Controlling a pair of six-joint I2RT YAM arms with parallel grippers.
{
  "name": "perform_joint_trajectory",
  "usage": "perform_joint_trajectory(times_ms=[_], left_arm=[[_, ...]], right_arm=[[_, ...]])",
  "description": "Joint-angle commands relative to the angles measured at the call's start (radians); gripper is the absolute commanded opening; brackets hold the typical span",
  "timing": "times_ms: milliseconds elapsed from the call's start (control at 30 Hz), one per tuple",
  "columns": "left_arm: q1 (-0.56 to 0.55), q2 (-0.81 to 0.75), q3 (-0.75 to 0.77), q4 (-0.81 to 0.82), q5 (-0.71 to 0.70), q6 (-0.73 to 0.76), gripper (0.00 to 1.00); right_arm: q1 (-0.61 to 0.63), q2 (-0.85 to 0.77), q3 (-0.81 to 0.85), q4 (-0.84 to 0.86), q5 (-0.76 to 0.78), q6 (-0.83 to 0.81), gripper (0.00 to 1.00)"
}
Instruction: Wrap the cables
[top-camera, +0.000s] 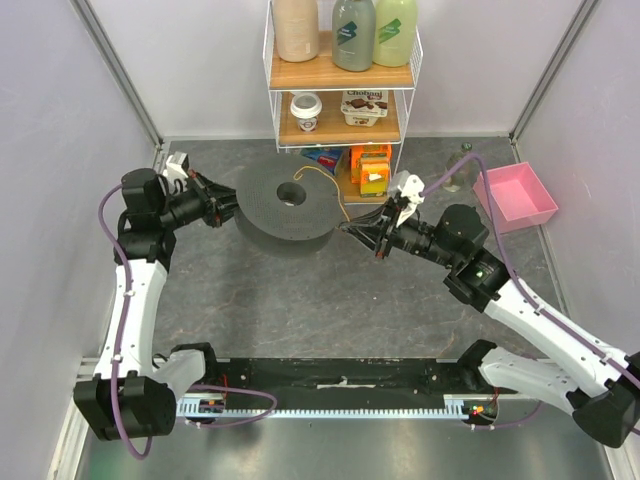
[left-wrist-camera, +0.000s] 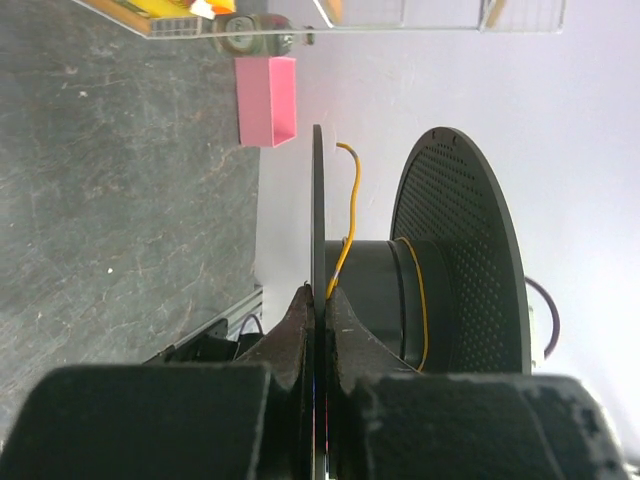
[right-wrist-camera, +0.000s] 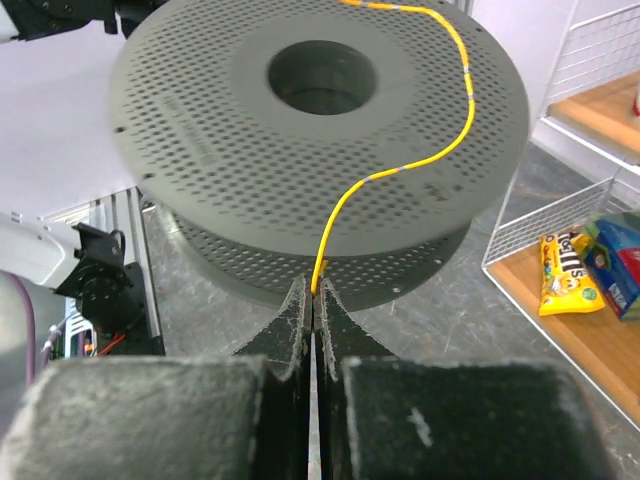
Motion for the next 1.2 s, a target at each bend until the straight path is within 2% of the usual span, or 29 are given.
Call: perform_joint_trajectory(times_ms=[0,167,233,367,467,633,733,933,1000,1100,1167], left_arm=[[0.019,-0.022,0.055,-0.161,-0.117,0.029,0.01],[0.019,-0.031,0.052,-0.293,-0.264,0.135,0.02],[0.018,-0.028,0.039,-0.328,-0.281,0.165,0.02],[-0.003,-0.029,0.003,-0.348,-0.312,0.191,0.02],[-0.019,-0.015,0.030,-0.380,-0.372,0.257,0.02],[-0.031,-0.022,0.058,-0.449,-0.566,0.394,0.02],[-0.046,-0.022,0.052,-0.494,-0.625,0.434,0.02],[-0.079,-0.043,-0.036,-0.471,-0.610,0.457,0.02],[-0.079,-0.052,-0.065,-0.428,-0.570,0.474,0.02],[-0.080,-0.049,-0.111,-0.356,-0.472,0.510,0.02],[-0.080,-0.034,-0.140,-0.327,-0.436,0.535,0.02]], right_arm=[[0.040,-0.002,-0.009,0.011,0.019,-0.021,0.00],[0.054,-0.057,-0.072,-0.055,0.002,-0.030,0.00],[0.055,-0.071,-0.101,-0.066,-0.012,-0.051,0.00],[0.069,-0.036,-0.132,-0.056,-0.068,-0.085,0.00],[0.078,-0.004,-0.172,-0.046,-0.078,-0.094,0.00],[0.078,0.066,-0.252,0.042,-0.072,0.002,0.00],[0.078,0.125,-0.299,0.107,-0.058,0.050,0.00],[0.080,0.254,-0.307,0.195,-0.084,0.110,0.00],[0.080,0.268,-0.307,0.184,-0.088,0.105,0.14],[0.078,0.251,-0.307,0.125,-0.078,0.079,0.17],[0.074,0.231,-0.293,0.056,-0.065,0.056,0.15]])
